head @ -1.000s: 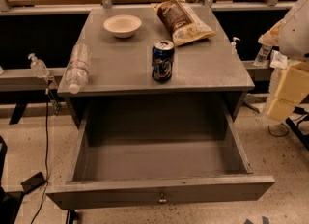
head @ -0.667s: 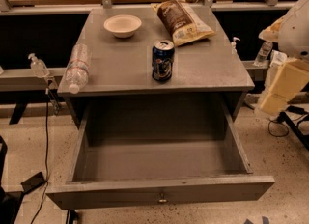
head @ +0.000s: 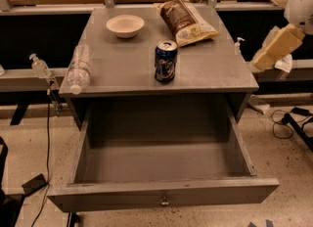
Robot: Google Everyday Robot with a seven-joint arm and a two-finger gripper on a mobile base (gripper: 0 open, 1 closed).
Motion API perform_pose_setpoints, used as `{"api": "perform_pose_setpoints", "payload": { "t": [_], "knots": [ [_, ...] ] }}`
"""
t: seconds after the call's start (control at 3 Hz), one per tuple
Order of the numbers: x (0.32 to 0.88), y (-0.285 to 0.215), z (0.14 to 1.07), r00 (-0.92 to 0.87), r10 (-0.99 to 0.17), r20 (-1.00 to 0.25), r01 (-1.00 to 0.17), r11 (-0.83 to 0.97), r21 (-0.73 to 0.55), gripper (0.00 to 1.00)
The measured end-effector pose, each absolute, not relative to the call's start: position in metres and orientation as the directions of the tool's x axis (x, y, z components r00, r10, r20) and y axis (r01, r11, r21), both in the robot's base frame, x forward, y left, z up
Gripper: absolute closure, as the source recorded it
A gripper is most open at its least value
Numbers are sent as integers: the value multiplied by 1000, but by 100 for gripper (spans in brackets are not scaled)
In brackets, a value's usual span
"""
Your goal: Place pepsi can into top drawer
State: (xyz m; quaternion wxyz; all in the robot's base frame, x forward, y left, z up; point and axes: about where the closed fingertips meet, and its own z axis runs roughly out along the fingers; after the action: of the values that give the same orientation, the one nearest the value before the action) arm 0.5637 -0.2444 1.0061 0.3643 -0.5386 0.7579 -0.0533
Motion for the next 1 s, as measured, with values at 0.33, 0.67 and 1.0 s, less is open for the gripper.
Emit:
{"api": "perform_pose_setpoints", "payload": {
  "t": [0.33, 0.67, 1.0],
  "knots": [
    [609, -240, 1022, -56, -831, -553, -762, 394, -515, 0],
    [650, -241, 1025, 49, -737, -674, -743, 424, -517, 0],
    [671, -266, 1011, 138, -424, -895, -737, 560, -379, 0]
  ]
}}
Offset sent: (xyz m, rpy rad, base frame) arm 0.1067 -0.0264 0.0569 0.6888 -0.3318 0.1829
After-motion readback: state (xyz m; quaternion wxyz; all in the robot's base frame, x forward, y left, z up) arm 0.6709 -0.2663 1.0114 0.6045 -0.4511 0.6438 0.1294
